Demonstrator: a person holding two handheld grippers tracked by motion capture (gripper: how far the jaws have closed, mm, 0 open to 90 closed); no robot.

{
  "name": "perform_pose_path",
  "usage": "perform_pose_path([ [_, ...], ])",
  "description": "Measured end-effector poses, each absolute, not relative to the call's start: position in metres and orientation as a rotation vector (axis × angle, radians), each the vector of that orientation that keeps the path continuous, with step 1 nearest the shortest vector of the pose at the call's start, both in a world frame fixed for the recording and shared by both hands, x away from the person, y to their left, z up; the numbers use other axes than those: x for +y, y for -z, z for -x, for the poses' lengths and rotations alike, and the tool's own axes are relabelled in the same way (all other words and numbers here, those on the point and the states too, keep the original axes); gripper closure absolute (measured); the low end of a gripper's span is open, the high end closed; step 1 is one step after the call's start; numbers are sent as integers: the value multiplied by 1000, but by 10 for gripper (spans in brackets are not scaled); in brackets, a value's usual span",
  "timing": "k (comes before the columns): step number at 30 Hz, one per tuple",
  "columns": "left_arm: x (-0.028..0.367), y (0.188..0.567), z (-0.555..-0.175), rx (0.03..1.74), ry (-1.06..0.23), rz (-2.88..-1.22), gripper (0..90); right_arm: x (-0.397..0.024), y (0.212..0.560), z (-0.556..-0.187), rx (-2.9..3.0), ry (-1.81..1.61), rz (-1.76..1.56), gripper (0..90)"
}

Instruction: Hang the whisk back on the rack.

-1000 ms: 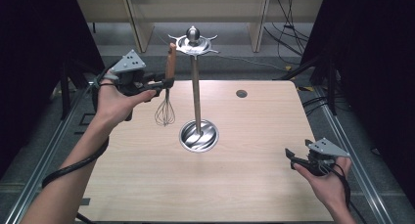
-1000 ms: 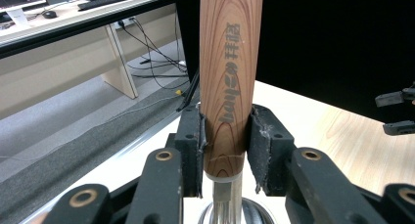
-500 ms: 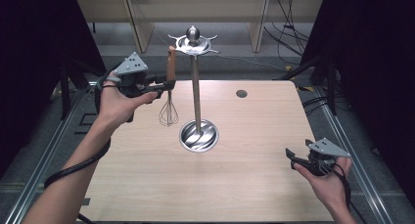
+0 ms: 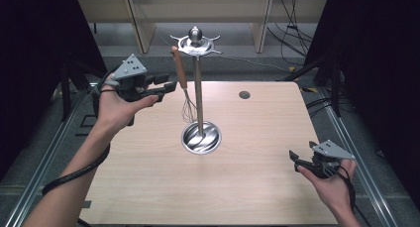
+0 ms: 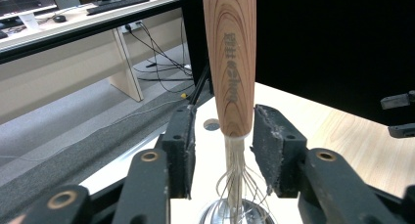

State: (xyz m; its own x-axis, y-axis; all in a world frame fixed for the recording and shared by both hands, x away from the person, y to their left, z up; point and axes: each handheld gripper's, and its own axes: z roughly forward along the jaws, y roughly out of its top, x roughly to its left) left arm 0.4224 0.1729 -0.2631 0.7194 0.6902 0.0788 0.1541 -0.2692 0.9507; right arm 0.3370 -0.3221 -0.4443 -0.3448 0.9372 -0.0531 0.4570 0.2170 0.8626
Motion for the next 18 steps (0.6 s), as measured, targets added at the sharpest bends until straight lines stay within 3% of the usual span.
perform_pose_path([
  [6,181,266,-408,675,-605,-1762,508,-323,444,-337,1905,-1043,-1276,235],
  [13,192,273,-387,726,-615,-1756,356,-323,444,-337,1904,-1044,-1267,233],
  [18,201,285,-374,732,-641,-1722,321,-323,443,-336,1902,-1041,-1276,232],
])
